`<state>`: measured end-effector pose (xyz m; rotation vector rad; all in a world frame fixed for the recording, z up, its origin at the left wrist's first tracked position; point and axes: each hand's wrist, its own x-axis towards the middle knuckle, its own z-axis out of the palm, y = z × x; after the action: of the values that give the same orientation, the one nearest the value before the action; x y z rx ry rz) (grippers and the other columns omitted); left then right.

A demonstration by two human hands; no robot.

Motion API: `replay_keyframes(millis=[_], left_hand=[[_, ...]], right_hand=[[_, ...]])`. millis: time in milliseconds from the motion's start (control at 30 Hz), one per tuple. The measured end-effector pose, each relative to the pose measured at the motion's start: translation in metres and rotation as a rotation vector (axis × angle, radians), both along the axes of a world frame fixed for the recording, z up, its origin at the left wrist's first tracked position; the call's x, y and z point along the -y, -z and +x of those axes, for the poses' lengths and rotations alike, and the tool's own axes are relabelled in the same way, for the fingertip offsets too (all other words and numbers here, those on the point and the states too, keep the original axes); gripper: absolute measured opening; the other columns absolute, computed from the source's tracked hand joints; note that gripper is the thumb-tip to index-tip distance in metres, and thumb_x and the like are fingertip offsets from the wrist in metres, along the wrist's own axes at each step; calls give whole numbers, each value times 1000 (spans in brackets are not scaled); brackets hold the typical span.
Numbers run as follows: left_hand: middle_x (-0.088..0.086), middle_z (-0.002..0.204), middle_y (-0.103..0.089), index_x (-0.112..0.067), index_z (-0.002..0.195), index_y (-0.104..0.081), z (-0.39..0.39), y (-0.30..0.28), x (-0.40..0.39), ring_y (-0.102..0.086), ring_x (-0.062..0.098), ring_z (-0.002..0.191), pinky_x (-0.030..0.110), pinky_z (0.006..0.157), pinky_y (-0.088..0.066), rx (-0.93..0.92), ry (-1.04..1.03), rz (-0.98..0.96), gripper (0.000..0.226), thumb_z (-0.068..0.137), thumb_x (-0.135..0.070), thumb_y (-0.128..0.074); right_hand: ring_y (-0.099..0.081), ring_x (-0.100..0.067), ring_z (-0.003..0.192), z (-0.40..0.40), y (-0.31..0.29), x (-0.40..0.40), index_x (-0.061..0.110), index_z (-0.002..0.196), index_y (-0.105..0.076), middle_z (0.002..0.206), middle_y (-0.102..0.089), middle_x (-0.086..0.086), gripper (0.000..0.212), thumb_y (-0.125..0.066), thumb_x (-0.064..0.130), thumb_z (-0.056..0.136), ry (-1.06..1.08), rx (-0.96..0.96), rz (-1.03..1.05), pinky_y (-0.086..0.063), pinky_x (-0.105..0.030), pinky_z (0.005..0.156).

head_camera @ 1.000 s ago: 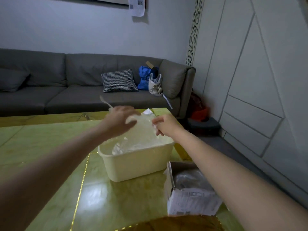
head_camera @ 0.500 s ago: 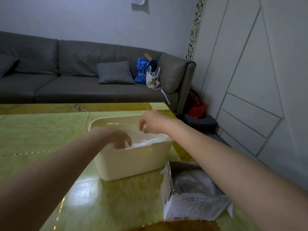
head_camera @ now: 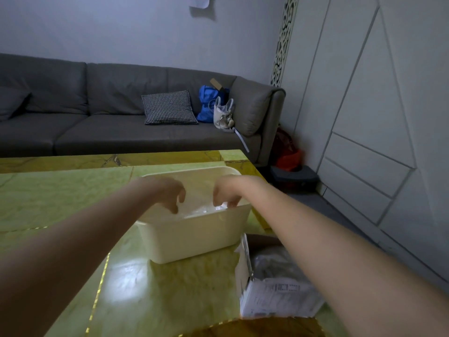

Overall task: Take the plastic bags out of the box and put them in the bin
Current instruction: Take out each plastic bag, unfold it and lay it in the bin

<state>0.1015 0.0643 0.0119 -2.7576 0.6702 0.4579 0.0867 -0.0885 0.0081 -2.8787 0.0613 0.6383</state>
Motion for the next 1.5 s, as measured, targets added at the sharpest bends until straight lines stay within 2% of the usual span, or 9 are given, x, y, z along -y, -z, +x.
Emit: replay_keyframes(millis=[200, 400, 533, 733, 833, 967, 1267, 1367, 1500], left_hand=[[-2, 120, -60, -26, 113, -60, -44, -28, 26, -55, 19, 112, 38, 99, -40, 302, 164, -296, 26, 92, -19, -47], [4, 113, -65, -15, 115, -64, -112, -23, 70, -60, 23, 103, 26, 86, -44, 25, 395, -540, 28, 88, -18, -56], [4, 116, -63, -18, 125, -54, -136, 1, 84, -59, 21, 102, 27, 86, -45, -87, 443, -298, 36, 89, -21, -55], [6, 115, -64, -16, 120, -56, -144, 20, 81, -58, 23, 106, 30, 85, -44, 60, 424, -410, 31, 89, -13, -51], [4, 115, -63, -18, 122, -55, -145, 27, 80, -55, 24, 107, 31, 91, -42, 165, 441, -431, 30, 92, -20, -48], [2, 107, -61, -20, 114, -57, -144, 31, 80, -53, 22, 98, 32, 92, -41, 186, 438, -476, 27, 91, -32, -49], [3, 96, -59, -13, 99, -66, -151, 14, 81, -50, 14, 79, 27, 71, -44, -9, 343, -602, 25, 83, -33, -65], [-3, 85, -53, -18, 86, -59, -153, 12, 82, -49, 14, 80, 23, 67, -41, -83, 269, -661, 16, 81, -29, -69], [-1, 103, -59, -19, 107, -50, -158, 10, 78, -56, 16, 90, 28, 76, -50, -304, 184, -720, 36, 79, -29, -70]], right_hand=[[-65, -17, 73, -62, -52, 17, 4, 103, -68, 92, -66, -7, 18, -54, 8, 93, -65, 188, 188, -52, -19, 58], [-61, -13, 54, -134, -56, 42, 2, 82, -63, 66, -62, -6, 8, -60, 1, 89, -19, -45, 108, -53, -20, 52], [-58, -21, 56, -177, -25, 46, 2, 96, -64, 69, -57, -6, 12, -56, 3, 88, -66, 76, -121, -50, -31, 50], [-61, -33, 93, -190, 6, 42, 4, 104, -64, 102, -61, -15, 23, -48, -1, 89, 21, 347, -204, -40, -31, 64], [-59, -32, 87, -186, 7, 45, 7, 88, -62, 99, -62, -15, 14, -49, 0, 88, 92, 385, -120, -37, -32, 60], [-56, -26, 76, -181, 0, 53, 13, 65, -47, 82, -56, -9, 24, -63, 7, 82, 107, 298, 5, -37, -30, 53], [-53, -14, 62, -192, -19, 64, 13, 86, -56, 77, -56, -2, 22, -76, 15, 78, 200, 61, 404, -42, -19, 48], [-47, -11, 53, -195, -21, 65, 8, 108, -59, 74, -56, -3, 32, -73, 19, 81, 219, 80, 353, -38, -17, 40], [-43, -11, 57, -192, -24, 67, 9, 93, -67, 70, -52, -1, 11, -70, 14, 83, 153, 74, 266, -37, -19, 49]])
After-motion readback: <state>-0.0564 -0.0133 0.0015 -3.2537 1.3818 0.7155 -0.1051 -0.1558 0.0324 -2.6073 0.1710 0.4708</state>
